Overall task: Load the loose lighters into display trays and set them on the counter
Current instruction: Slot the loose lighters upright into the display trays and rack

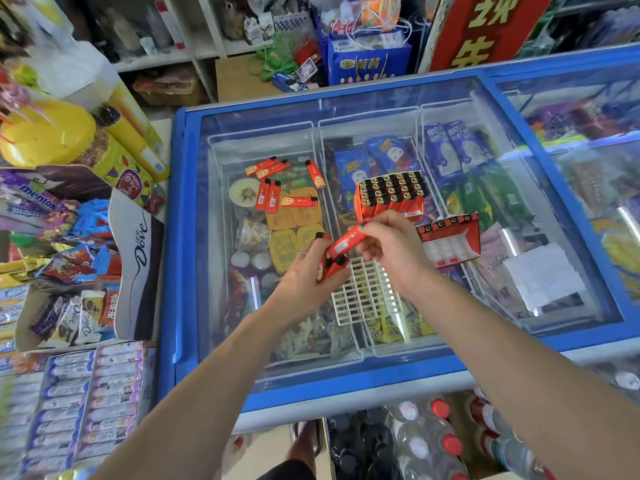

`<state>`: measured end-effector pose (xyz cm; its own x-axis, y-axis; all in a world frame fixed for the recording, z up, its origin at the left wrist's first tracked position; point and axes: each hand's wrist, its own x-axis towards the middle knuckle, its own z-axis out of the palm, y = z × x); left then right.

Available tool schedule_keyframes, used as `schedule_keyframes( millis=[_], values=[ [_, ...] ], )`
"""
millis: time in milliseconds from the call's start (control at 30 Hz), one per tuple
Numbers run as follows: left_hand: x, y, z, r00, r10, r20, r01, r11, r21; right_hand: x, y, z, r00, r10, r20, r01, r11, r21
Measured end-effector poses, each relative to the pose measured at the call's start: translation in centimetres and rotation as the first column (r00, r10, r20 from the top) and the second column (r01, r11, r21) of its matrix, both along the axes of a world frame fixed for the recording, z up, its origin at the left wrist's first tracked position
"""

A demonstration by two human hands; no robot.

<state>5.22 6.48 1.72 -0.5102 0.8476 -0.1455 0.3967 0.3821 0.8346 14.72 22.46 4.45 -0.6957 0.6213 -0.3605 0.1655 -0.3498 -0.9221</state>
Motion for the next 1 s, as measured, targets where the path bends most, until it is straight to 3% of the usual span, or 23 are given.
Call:
schedule_keyframes(
  millis=[100,200,367,533,667,1000],
  values=[
    [-0.4,-0.6,-0.7,0.999,0.042,-0.006,-0.042,0.998,-0.039,0.4,0.8,0.0,0.993,-0.115,-0.01,0.115,0.993,0.023],
    [-0.7,-1.1,-1.8,0.991,0.132,-0.016,-0.133,0.984,-0.12,1.1,1.3,-0.2,0.987,-0.149,0.055,0.139,0.978,0.156],
    [-0.4,-0.9,-3.5,0.971,0.234,-0.042,-0.237,0.942,-0.238,1.6,0.7,-1.6,0.968,0.037,0.25,-0.145,0.891,0.431],
    [0.5,0.3,-5.1,0.957,0.288,0.022,-0.263,0.9,-0.346,1.4,-0.4,-2.9,0.905,0.194,0.378,-0.402,0.679,0.614],
    [1.1,0.9,-5.8,0.958,0.287,-0.01,-0.268,0.884,-0.383,1.2,-0.6,-3.4,0.891,0.215,0.401,-0.451,0.524,0.722],
    [1.3,0.9,-6.0,0.967,0.249,-0.053,-0.249,0.888,-0.386,0.3,0.1,-3.6,0.838,0.272,0.473,-0.545,0.379,0.748]
  ],
)
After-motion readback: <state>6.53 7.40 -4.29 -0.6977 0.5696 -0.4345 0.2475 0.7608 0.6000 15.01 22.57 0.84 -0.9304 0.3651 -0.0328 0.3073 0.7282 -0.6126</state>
